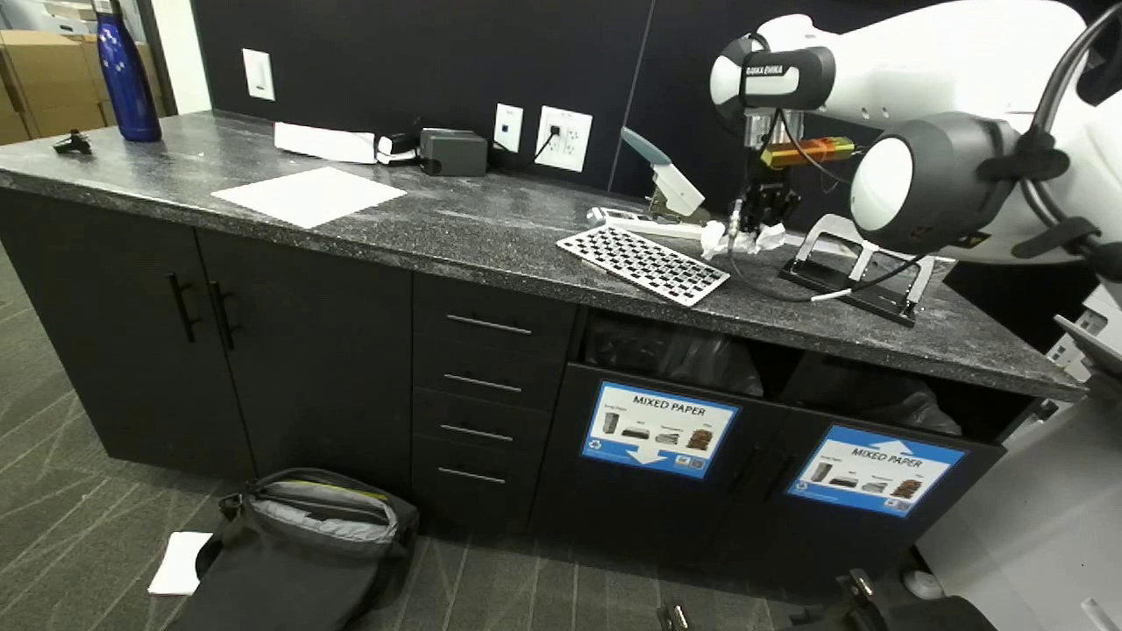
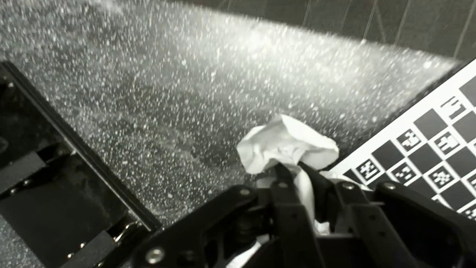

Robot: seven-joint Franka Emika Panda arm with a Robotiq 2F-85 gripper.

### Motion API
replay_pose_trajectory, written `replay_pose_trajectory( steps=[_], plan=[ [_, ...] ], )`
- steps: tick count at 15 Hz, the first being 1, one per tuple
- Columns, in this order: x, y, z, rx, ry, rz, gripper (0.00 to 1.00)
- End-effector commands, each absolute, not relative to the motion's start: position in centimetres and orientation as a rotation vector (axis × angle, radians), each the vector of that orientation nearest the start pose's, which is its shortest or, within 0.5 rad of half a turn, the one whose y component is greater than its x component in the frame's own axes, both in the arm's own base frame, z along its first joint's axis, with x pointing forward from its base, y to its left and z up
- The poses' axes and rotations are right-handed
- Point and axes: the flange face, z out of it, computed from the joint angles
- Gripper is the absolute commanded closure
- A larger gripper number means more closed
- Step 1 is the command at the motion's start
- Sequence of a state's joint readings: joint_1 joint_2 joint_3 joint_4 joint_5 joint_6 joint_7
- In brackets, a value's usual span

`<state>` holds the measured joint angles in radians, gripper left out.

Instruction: Pick up all the papers from the counter and throw them in the bin

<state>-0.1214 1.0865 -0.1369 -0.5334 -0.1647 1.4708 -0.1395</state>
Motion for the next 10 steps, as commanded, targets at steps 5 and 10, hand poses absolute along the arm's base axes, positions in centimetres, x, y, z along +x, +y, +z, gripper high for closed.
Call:
replay_pose_trajectory(
  steps=[5, 10],
  plan=[
    [69.3, -12.3, 38.0, -3.162, 0.329, 1.033, 0.92],
    [64.8, -14.1, 35.8, -3.004, 0.535, 1.476, 0.91]
  ],
)
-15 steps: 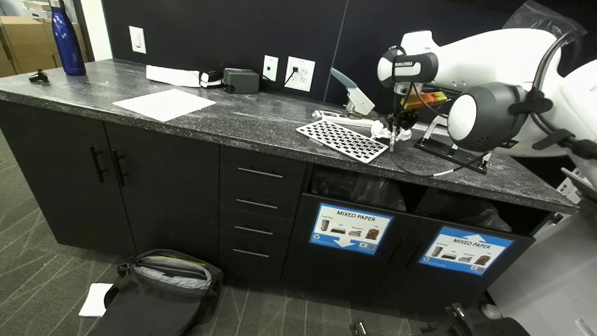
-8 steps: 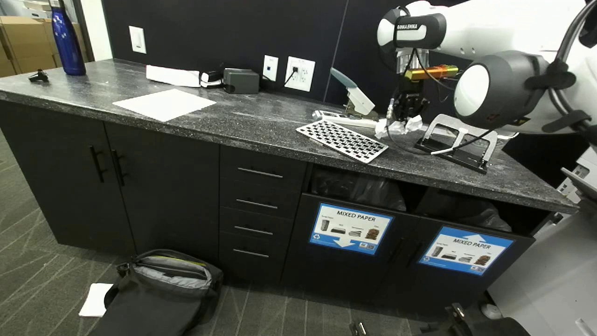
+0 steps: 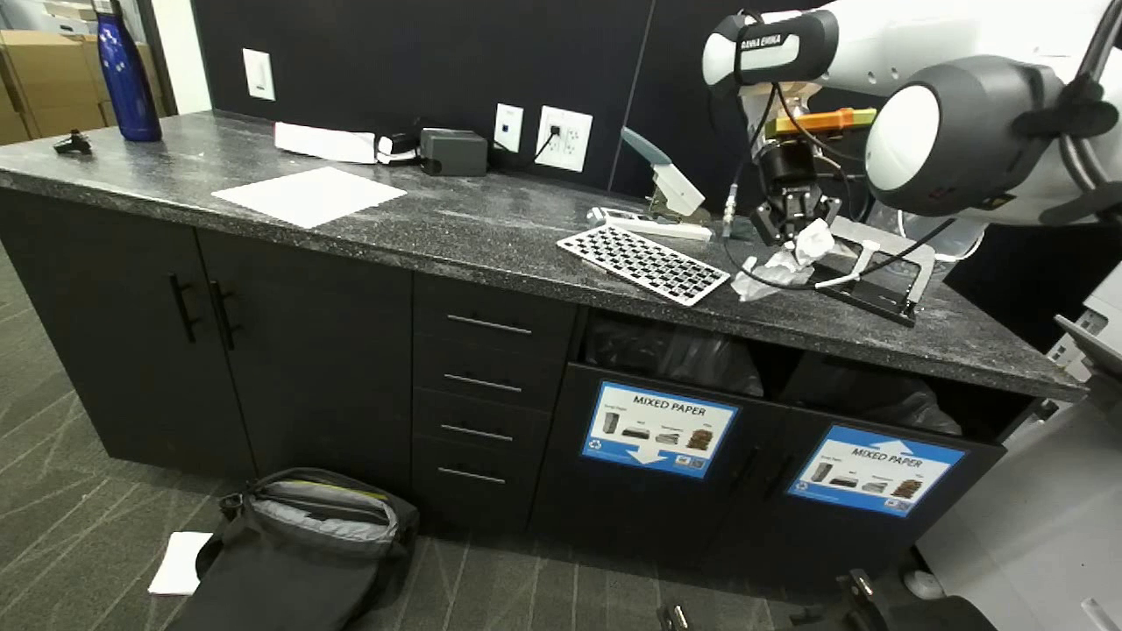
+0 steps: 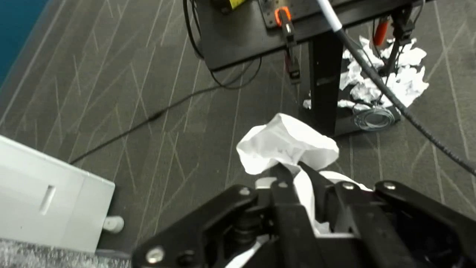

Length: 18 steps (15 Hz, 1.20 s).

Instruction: Pick up all the papers from the counter and throw them in the bin

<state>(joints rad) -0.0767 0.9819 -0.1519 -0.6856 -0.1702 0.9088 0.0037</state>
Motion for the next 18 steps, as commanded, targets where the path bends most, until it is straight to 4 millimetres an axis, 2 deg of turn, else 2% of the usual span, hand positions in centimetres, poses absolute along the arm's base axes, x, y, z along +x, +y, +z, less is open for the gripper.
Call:
replay_pose_trajectory(
  steps=[1, 2, 3, 4, 7, 9, 16, 18],
  plan=[
    [63.8, -14.6, 35.3, -2.958, 0.56, 1.564, 0.92],
    [62.5, -14.9, 34.8, -2.9, 0.556, 1.658, 0.91],
    [61.9, -16.1, 31.7, -2.859, 0.525, 1.718, 0.91],
    [60.9, -16.5, 31.4, -2.799, 0.48, 1.77, 0.91],
    [58.6, -15.5, 30.3, -2.679, 0.24, 1.817, 0.92],
    [57.9, -14.7, 29.3, -2.657, 0.121, 1.732, 0.91],
    [56.6, -10.4, 28.7, -2.766, -0.016, 1.243, 0.92],
    [56.1, -9.3, 28.0, -2.799, -0.073, 1.109, 0.92]
  ],
)
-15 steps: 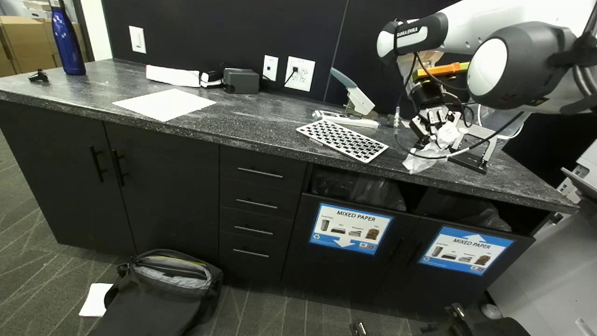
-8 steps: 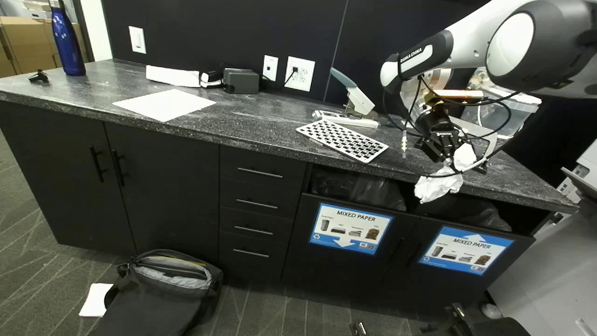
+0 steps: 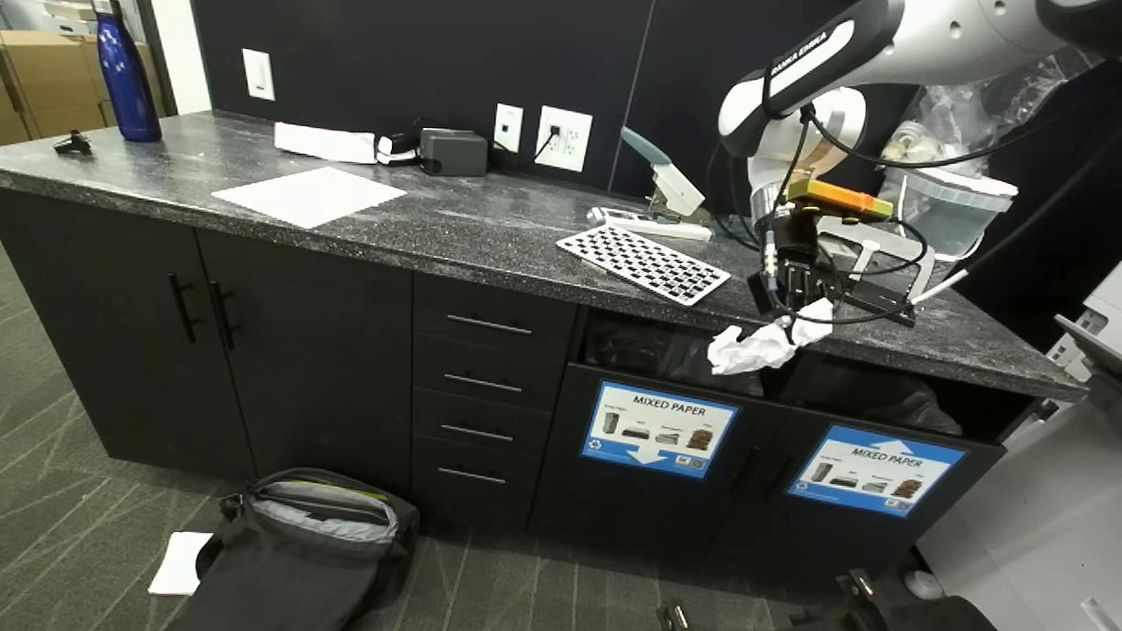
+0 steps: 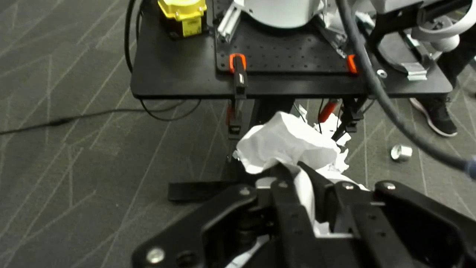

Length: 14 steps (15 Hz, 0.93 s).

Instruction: Pick up all the papers from the counter and throw them in the bin

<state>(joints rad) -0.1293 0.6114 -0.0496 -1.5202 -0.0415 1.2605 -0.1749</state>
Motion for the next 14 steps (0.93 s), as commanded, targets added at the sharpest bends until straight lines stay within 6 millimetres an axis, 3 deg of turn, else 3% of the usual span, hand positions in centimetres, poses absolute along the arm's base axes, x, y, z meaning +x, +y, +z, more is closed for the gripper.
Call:
replay_pose_trajectory(
  steps=[1, 4, 6, 9, 11, 14],
  plan=[
    [55.7, -8.9, 27.6, -2.818, -0.101, 1.038, 0.92],
    [54.2, -7.6, 26.1, -2.874, -0.184, 0.853, 0.92],
    [52.2, -6.7, 24.5, -2.874, -0.21, 0.803, 0.92],
    [49.3, -5.3, 21.3, -2.923, -0.133, 0.68, 0.92],
    [47.4, -4.3, 21.1, -2.97, -0.109, 0.54, 0.92],
    [44.9, -2.5, 19.3, -3.019, -0.099, 0.352, 0.92]
  ],
)
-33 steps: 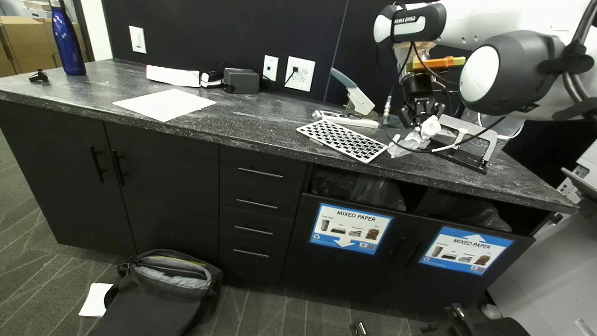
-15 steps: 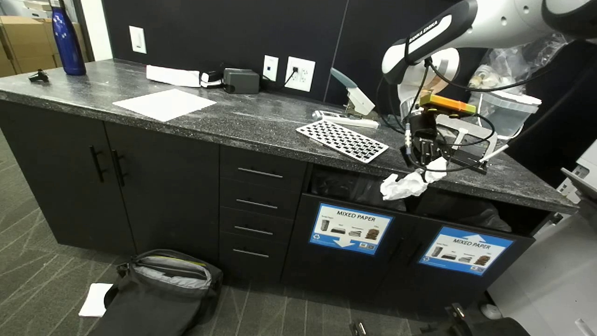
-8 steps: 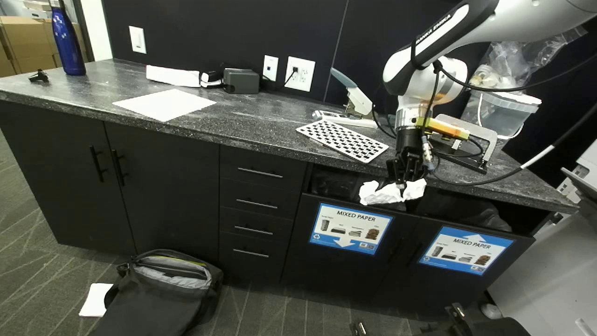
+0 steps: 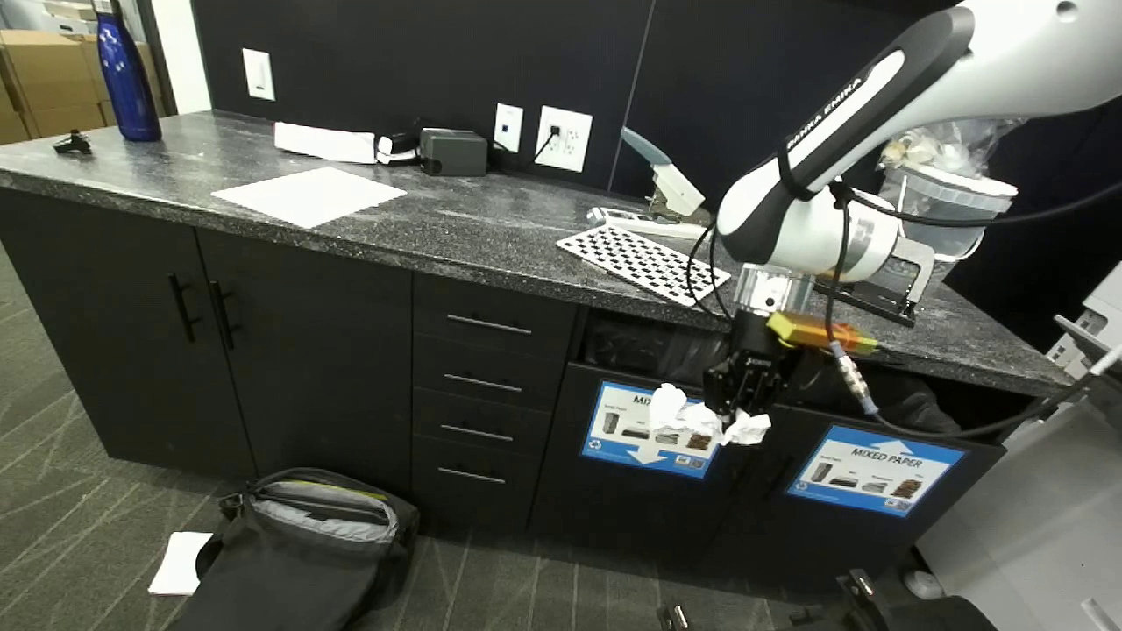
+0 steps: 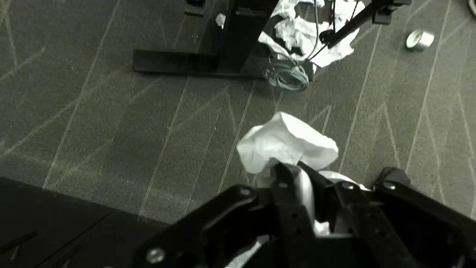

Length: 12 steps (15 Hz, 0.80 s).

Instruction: Pick up all the papers from the counter and throw them in the bin

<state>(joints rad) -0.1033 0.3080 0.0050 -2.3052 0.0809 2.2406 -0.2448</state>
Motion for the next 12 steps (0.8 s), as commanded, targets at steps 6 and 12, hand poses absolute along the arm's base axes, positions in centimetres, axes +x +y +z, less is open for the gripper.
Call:
replay_pose_trajectory(
  steps=[6, 12],
  plan=[
    [46.4, -0.8, 15.5, -3.085, -0.023, -0.109, 0.92],
    [50.4, -2.6, 10.0, -3.047, 0.115, -0.612, 0.92]
  ],
)
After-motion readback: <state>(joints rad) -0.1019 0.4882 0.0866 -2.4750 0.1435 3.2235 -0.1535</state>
